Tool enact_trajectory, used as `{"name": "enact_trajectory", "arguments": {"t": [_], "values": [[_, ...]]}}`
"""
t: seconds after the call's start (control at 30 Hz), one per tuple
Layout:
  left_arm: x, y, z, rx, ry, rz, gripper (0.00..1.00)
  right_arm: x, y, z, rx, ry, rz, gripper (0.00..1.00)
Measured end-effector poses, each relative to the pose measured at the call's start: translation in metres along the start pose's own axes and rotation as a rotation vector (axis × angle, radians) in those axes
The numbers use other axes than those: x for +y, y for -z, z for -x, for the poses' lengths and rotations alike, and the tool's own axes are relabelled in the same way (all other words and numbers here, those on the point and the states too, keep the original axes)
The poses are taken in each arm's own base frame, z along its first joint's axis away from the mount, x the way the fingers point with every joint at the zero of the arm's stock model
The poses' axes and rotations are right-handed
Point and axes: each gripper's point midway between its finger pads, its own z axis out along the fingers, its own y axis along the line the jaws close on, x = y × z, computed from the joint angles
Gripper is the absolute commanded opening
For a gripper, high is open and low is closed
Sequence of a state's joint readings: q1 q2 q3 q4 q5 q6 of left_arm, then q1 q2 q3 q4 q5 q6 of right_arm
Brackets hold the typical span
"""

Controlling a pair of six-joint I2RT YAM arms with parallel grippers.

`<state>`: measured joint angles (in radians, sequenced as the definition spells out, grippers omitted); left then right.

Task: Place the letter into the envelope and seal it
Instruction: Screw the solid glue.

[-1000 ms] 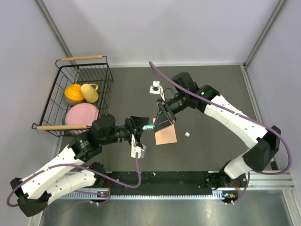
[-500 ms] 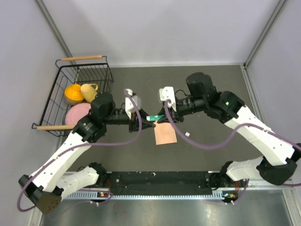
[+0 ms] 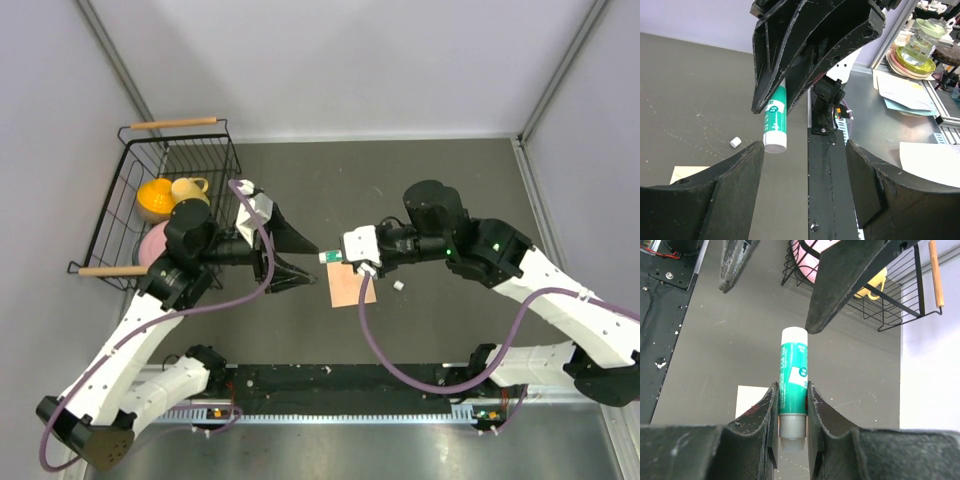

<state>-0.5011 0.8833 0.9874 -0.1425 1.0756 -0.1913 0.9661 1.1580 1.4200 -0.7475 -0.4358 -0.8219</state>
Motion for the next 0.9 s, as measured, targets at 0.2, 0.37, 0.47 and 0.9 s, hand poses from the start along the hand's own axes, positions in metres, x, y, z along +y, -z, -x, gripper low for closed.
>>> {"name": "enact_trajectory", "arguments": {"t": [0.2,0.37,0.47,0.9], "values": [[0.006,-0.002,0.002,-0.015,0.056,0.024,0.67,-0.002,-0.001,0.002,-0.001,-0.003,-0.019,0.0],[0.019,-0.009,-0.016,-0.021,0.205,0.048,0.61,-0.001,-0.004,0.003,-0.007,0.001,-0.027,0.0],[0.021,-0.011,-0.018,-0.034,0.263,0.044,0.57,0.0,-0.005,0.002,-0.003,0.005,-0.032,0.0],[0.014,-0.021,-0.011,-0.074,0.358,-0.016,0.0,-0.001,-0.007,0.007,-0.006,0.025,-0.046,0.0]]}}
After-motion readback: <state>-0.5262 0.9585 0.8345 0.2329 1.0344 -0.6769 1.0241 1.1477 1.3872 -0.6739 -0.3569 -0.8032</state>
